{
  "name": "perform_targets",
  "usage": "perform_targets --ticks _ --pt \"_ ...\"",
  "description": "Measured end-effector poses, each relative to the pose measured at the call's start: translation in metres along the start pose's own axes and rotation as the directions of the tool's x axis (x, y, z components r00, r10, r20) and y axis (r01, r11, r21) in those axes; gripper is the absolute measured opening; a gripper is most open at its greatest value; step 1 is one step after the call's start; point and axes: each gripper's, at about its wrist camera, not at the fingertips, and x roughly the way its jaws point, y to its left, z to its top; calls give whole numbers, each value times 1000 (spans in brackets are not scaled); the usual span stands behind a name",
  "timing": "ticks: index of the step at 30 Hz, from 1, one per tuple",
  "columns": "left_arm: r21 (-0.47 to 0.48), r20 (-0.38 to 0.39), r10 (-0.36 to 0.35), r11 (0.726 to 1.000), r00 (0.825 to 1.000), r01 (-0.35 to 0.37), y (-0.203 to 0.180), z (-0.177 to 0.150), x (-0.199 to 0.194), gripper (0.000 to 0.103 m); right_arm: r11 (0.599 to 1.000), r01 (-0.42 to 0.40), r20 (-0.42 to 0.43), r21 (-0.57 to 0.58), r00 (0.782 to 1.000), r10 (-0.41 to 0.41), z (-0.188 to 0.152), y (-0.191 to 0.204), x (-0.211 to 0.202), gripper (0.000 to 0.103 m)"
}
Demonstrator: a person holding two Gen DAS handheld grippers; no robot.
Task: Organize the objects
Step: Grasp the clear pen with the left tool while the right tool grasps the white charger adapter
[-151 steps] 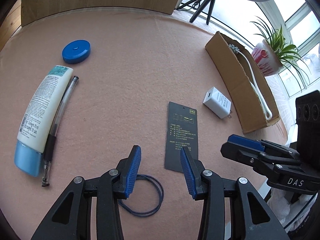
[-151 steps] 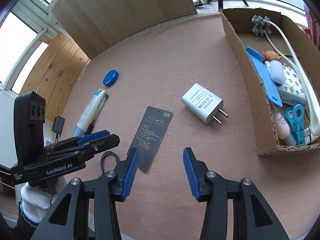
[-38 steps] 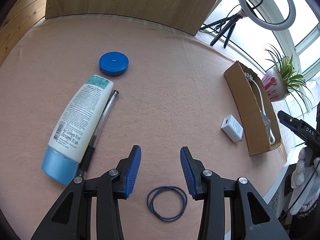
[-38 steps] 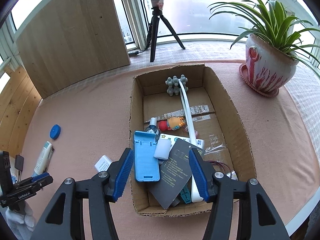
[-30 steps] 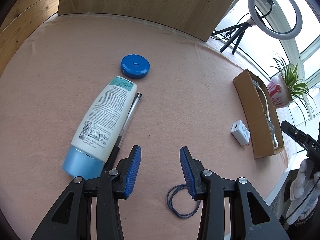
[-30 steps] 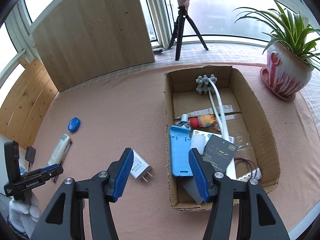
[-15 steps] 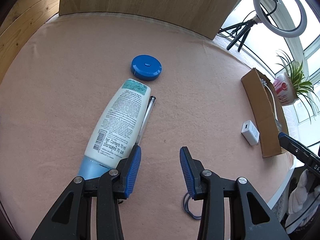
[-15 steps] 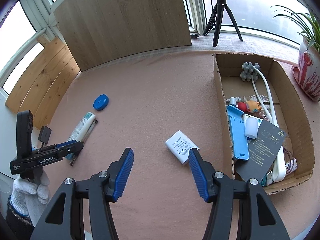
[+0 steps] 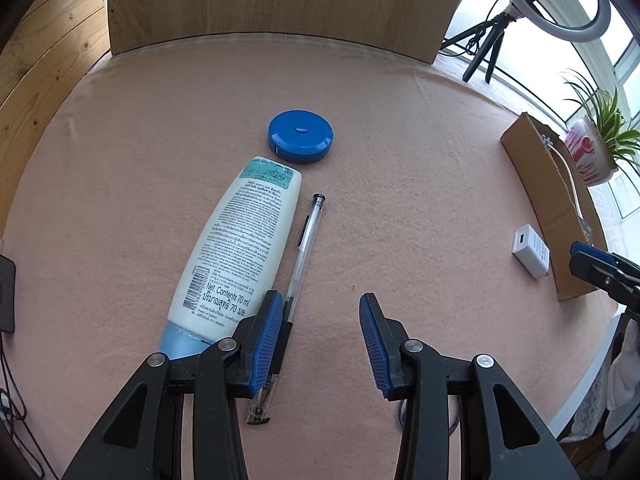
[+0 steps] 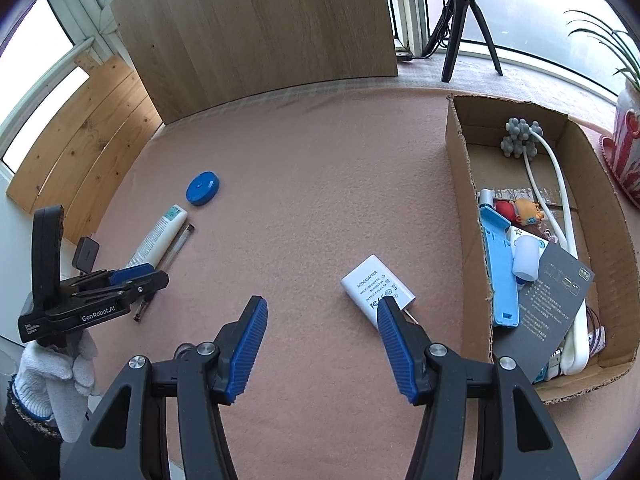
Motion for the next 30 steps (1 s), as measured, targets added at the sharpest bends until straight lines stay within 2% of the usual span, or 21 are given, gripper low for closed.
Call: perform_targets --ticks 14,19,26,30 --pt "-22 -17 0 1000 1000 0 2 6 14 38 995 85 -83 -52 993 -89 22 -5 48 53" --pt "-30 -27 -17 999 999 16 0 3 14 22 991 109 -109 -77 987 -117 24 -3 58 53" --pt "-62 -28 -48 997 998 46 0 -5 12 15 992 92 -214 -88 971 -109 15 -2 73 53" --pt "-65 -28 -56 996 998 55 -1 -10 11 14 994 88 -209 -70 973 -100 6 -2 69 48"
